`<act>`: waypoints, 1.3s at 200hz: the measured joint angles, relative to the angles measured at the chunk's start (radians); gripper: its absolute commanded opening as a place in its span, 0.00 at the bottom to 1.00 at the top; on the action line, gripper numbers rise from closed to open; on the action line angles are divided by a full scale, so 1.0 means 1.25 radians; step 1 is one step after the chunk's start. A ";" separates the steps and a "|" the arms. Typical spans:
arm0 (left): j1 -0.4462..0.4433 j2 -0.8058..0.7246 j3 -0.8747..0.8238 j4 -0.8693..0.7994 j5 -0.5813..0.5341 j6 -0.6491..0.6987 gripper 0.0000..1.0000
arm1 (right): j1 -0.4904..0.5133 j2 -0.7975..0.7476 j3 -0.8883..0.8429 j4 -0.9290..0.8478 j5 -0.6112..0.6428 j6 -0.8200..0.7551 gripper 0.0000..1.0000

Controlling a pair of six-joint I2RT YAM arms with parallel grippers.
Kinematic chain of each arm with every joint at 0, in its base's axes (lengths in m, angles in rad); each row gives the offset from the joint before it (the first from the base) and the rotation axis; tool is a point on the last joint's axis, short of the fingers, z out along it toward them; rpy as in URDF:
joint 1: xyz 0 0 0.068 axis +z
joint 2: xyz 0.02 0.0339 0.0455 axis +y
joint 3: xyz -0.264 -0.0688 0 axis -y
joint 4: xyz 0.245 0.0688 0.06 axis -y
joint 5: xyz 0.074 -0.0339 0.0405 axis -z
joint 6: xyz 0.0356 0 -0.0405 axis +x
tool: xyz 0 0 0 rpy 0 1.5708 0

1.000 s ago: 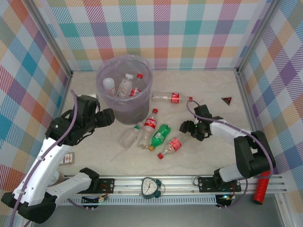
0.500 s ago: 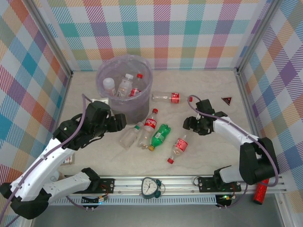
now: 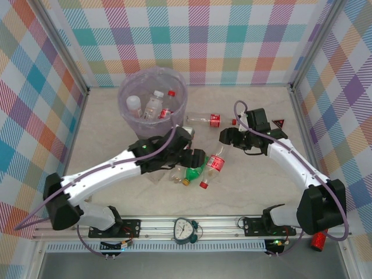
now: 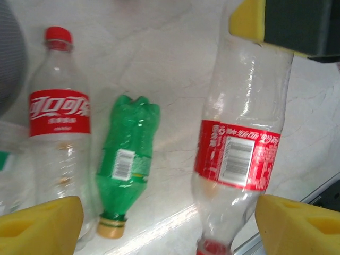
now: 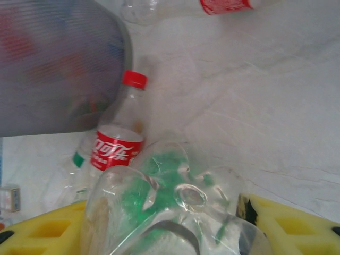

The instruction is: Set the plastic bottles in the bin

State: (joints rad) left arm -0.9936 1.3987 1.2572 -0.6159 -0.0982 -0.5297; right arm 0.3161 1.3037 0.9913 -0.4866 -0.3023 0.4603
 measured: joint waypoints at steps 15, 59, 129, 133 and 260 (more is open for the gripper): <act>-0.006 0.052 0.026 0.037 0.014 0.001 0.90 | 0.007 -0.001 0.006 0.016 -0.021 0.004 0.53; -0.009 0.162 0.087 0.119 0.076 -0.001 0.92 | 0.020 -0.020 0.007 0.035 -0.068 0.018 0.52; -0.015 0.207 0.117 0.122 0.105 0.002 0.62 | 0.020 -0.059 0.008 0.038 -0.078 0.018 0.51; -0.015 0.207 0.117 0.121 0.104 0.004 0.59 | 0.020 -0.059 0.008 0.039 -0.080 0.018 0.51; -0.020 0.213 0.148 0.126 0.083 0.011 0.51 | -0.018 -0.070 0.090 -0.084 -0.028 -0.042 0.88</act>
State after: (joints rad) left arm -1.0191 1.6650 1.4425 -0.4587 0.0055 -0.5163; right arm 0.2939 1.2167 1.1038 -0.5911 -0.3370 0.4084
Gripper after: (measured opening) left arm 0.530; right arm 0.880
